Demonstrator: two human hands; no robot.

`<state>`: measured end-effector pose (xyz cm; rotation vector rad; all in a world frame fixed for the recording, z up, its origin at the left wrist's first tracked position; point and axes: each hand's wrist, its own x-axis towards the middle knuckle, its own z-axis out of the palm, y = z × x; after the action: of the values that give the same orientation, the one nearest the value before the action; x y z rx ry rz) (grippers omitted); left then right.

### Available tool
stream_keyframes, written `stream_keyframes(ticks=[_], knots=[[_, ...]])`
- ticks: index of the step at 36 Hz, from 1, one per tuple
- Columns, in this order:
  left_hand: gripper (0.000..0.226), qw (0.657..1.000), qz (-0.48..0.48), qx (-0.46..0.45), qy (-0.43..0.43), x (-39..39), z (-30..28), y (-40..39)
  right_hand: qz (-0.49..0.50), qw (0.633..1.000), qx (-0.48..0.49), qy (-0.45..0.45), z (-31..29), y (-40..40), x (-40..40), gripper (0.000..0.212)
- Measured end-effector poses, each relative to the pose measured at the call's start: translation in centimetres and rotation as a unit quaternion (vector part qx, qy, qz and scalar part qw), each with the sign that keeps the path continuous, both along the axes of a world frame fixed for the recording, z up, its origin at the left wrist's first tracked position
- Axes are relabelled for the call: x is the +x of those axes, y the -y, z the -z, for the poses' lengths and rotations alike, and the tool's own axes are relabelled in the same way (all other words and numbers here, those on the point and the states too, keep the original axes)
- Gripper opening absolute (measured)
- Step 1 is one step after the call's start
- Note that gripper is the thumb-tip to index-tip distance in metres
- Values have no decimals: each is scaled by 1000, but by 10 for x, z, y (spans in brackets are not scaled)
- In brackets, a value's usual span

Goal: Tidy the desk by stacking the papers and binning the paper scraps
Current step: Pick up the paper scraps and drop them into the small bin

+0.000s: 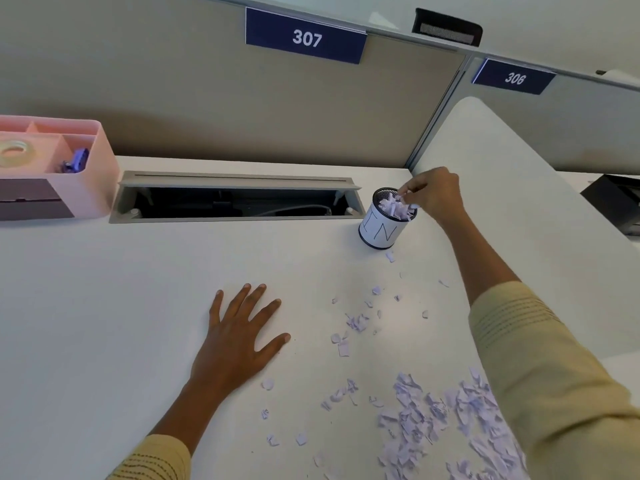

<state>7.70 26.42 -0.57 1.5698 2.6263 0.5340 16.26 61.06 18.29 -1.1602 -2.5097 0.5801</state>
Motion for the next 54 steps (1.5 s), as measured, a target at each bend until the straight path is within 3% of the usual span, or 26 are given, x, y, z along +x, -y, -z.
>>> stream_keyframes(ticks=[4,13,17,20,23,28,31,35,37,41,44,46,50,54], knots=[[65,1000,1,5,4,0,-1,0,-8,998,-6,61,13,-10,-15,20],[66,1000,-1,4,6,0,0,0,16,997,79,-12,11,-12,8,23],[67,1000,1,1,9,1,-1,0,-66,993,100,-8,29,0,24,22],[68,1000,1,0,10,1,-2,0,-100,986,119,56,44,6,27,19],[69,1000,1,-1,15,1,-2,0,-93,972,159,148,56,9,25,30],[68,1000,0,2,16,1,-3,0,-81,959,152,223,56,10,20,45],[67,1000,-1,4,13,1,-3,0,-44,981,102,162,51,8,16,47],[67,1000,-2,1,11,1,-2,0,27,992,77,-92,49,7,31,39],[67,1000,-3,-4,10,1,-1,-1,84,984,53,-150,59,11,46,29],[68,1000,-2,-9,9,0,-1,-1,100,992,11,-77,112,27,75,26],[67,1000,-2,-5,8,1,-2,0,16,998,-44,51,149,57,93,43],[67,1000,-2,-6,8,1,-3,0,-41,994,-25,97,162,81,100,50],[67,1000,-1,-11,8,0,-3,0,-77,996,12,42,158,100,98,44],[67,1000,-1,-11,8,0,-2,0,-15,1000,5,-7,148,78,72,37]])
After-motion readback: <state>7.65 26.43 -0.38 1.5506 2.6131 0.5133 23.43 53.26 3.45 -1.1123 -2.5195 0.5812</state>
